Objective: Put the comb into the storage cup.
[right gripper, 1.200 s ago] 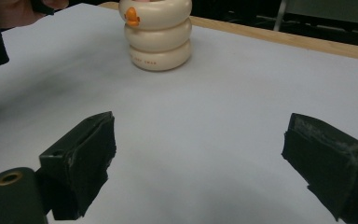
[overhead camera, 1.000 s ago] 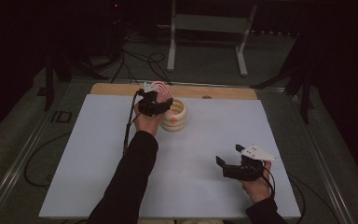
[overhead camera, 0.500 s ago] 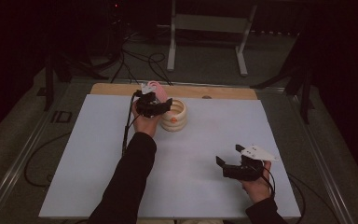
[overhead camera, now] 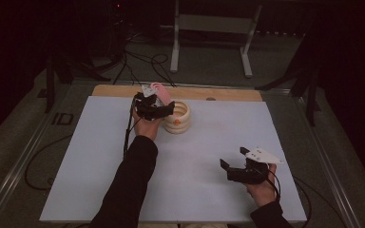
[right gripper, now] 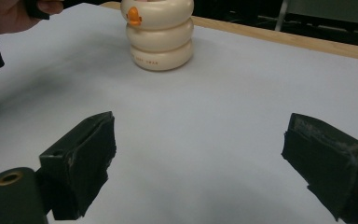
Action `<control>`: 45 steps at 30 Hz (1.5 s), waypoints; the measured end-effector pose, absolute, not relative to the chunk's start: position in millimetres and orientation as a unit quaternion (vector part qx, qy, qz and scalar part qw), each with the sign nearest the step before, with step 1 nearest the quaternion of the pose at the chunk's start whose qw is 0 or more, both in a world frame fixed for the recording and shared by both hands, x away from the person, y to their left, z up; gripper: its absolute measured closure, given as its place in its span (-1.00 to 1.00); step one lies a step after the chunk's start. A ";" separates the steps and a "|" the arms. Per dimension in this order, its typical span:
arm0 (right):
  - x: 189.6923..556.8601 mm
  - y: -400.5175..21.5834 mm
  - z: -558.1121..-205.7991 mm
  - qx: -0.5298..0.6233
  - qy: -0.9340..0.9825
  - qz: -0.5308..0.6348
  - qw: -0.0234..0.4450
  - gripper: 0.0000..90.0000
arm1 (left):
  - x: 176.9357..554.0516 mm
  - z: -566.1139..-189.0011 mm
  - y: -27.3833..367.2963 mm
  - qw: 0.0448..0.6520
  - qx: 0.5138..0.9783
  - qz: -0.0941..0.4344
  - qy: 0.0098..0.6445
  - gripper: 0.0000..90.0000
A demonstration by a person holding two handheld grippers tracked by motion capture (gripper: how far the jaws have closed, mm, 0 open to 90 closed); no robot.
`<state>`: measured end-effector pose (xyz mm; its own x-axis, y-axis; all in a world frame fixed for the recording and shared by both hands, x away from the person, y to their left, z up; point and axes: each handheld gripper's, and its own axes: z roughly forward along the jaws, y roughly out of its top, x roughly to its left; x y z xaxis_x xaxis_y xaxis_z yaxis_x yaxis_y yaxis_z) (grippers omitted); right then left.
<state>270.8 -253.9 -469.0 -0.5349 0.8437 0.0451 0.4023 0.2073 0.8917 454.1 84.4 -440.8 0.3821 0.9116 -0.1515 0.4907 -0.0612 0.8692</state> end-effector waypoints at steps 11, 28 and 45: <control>270.6 -254.5 -468.6 0.421 0.739 0.470 0.235 -0.80 | 449.3 -439.8 94.4 0.472 0.689 0.227 0.501 -1.00; 270.3 -253.5 -468.5 0.420 0.739 0.470 0.236 -0.80 | 413.8 -419.7 113.7 0.486 0.711 0.242 0.447 -1.00; 269.8 -250.8 -469.5 0.413 0.741 0.474 0.234 -0.80 | 351.3 -432.2 156.7 0.494 0.721 0.257 0.413 -1.00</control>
<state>269.8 -250.8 -469.5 -0.5494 0.8344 0.0444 0.3901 0.2092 0.8967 351.3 156.7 -432.2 0.5275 0.8487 -0.0377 0.3417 -0.1714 0.9240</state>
